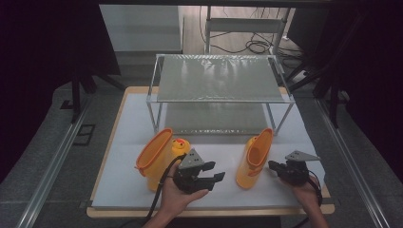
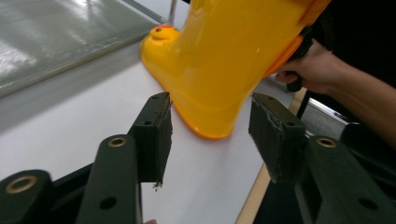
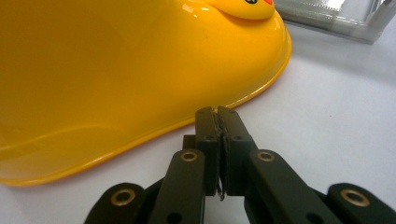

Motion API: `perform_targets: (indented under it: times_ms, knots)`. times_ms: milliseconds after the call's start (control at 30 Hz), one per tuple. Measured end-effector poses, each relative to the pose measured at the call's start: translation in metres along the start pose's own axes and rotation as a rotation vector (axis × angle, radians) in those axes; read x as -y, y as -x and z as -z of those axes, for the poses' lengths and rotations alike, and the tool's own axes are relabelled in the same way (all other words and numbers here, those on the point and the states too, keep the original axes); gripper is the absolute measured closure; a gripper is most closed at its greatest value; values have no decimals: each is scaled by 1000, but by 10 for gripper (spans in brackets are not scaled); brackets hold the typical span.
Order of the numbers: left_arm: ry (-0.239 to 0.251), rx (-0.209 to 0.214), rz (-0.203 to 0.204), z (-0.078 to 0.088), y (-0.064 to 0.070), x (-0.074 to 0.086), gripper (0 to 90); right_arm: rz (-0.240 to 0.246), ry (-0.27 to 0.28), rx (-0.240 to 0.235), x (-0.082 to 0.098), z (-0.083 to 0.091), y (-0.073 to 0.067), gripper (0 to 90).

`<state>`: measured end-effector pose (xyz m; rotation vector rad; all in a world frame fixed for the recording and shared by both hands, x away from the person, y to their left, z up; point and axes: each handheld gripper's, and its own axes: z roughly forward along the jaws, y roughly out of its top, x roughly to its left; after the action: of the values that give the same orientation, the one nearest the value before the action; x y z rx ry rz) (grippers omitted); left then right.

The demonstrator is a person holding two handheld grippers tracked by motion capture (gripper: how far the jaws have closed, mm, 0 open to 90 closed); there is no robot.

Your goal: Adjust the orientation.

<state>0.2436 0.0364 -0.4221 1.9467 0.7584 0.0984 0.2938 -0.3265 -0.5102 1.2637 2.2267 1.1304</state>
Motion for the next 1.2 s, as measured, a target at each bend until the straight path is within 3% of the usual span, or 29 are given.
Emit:
perform_targets:
  times_ms: [467, 800, 867, 1033, 1200]
  knots:
    - [-20, 24, 1, 2, -2, -22, 456, 9, -2, -2, 3, -1, -1, 854]
    - [-69, 62, -16, -3, 0, -52, 427, 12, -4, 0, 4, -1, 0, 846]
    - [-91, 83, -6, -6, -2, -59, 416, 12, -6, 0, 4, 0, 0, 842]
    - [-91, 122, 27, -8, -9, -68, 411, 10, -8, 2, 5, 0, 1, 839]
    - [-111, 194, 57, -9, -17, -77, 392, 10, -12, 3, 5, -1, 1, 834]
